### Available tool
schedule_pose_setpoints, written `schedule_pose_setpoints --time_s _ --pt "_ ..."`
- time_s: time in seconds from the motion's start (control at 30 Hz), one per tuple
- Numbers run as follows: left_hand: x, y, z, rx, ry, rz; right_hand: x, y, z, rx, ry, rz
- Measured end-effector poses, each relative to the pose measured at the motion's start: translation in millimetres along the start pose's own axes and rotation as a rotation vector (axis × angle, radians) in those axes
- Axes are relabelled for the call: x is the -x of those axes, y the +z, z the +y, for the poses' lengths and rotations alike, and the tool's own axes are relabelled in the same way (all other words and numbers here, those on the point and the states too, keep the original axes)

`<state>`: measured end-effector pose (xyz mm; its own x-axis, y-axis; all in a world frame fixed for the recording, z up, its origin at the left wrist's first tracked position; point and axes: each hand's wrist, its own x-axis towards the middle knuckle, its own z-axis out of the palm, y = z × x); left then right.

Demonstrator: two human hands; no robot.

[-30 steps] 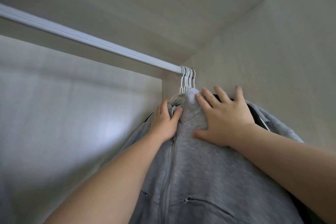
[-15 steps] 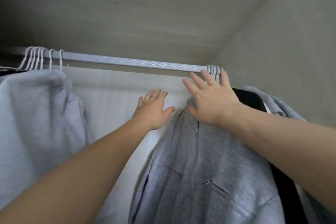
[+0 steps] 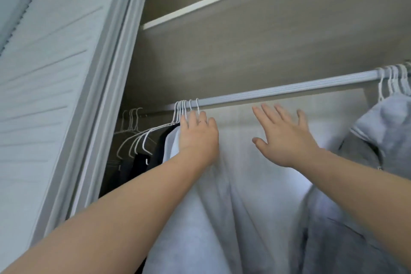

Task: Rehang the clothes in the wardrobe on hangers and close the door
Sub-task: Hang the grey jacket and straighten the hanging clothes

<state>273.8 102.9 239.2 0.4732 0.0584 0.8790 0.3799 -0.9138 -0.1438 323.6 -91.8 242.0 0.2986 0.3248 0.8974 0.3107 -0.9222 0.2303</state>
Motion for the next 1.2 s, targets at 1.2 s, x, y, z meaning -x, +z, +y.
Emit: schedule_pose_setpoints --time_s 1.2 --pt "-22 -42 2 0.446 -0.033 0.204 -17 -19 0 -1.563 0.57 -0.482"
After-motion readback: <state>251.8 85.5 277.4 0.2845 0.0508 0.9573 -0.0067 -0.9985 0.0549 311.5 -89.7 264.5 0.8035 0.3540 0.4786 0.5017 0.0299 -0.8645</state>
